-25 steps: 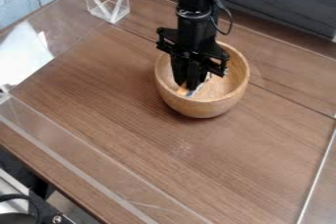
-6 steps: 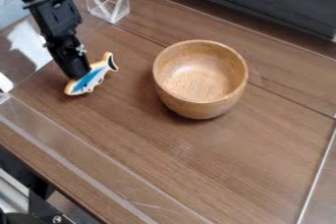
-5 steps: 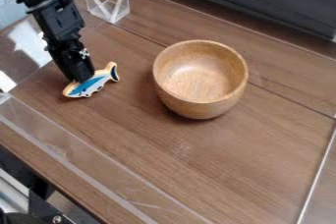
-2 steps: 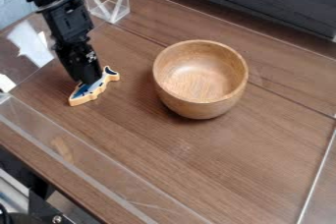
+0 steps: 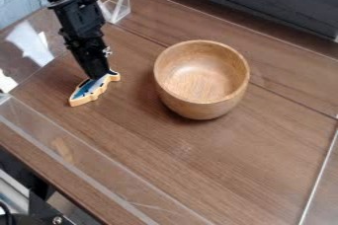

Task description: Remove the blue fish from inside the brown bowl and put it on the table

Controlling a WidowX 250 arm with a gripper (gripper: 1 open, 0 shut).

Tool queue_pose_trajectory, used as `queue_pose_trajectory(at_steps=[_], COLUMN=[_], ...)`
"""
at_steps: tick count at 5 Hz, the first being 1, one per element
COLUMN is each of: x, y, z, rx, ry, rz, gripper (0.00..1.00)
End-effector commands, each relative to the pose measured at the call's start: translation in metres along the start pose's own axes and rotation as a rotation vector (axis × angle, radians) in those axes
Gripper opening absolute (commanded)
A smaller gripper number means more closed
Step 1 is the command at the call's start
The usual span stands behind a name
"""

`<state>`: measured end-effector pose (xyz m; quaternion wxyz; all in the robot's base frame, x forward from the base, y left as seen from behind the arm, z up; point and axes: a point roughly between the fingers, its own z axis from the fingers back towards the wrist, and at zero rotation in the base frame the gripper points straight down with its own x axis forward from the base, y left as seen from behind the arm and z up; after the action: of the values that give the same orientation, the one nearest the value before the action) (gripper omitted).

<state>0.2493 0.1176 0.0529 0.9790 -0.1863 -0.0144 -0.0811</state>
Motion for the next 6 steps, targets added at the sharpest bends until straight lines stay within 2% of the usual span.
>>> queue_pose_trajectory(at_steps=[1,4,6], x=[0.007,0.011,0.017], y=[-0.005,0.001,0.014], z=[0.017,0.017,0.034], rx=[0.041,0.027,0.038], ry=[-0.067,-0.064,-0.112], rz=[-0.002,-0.002,0.164], gripper=[0.00,0.00,0.00])
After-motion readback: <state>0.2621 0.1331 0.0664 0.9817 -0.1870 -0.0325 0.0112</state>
